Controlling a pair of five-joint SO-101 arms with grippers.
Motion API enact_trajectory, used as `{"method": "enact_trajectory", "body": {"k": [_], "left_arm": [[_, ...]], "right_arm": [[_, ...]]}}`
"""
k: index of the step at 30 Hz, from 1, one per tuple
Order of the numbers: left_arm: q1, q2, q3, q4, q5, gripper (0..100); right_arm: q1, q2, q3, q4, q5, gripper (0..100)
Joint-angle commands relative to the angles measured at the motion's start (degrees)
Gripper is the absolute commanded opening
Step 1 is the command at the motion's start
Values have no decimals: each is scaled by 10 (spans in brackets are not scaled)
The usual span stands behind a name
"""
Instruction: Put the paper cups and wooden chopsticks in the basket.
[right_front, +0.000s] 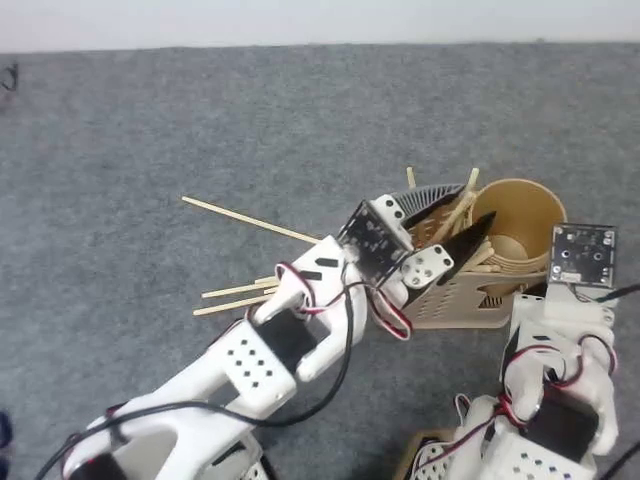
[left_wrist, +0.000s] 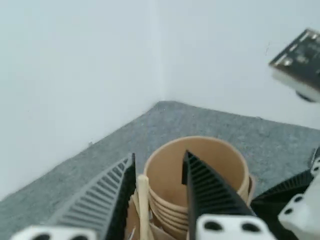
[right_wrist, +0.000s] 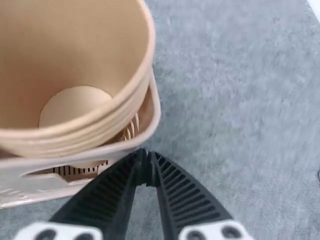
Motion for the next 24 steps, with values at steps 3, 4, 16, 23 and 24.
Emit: {"method": "enact_trajectory", "body": {"k": [3,4,16,23,24], "left_arm": [[-76,-91,-29,106,-21,145],[-103,-108,-44,151,-27,145],[-472,-324,-140,591,-183,145],[-610,-452,14,635,-195,145],[-628,-471,48,632,-195,145]], "right_arm": [[-1,2,-16,-12,5,8],[0,3,-25,-12,6,9],[0,8,-213,17,44,9],[-219,59,-367,73,133,84],[-247,91,-396,90,133,104]]}}
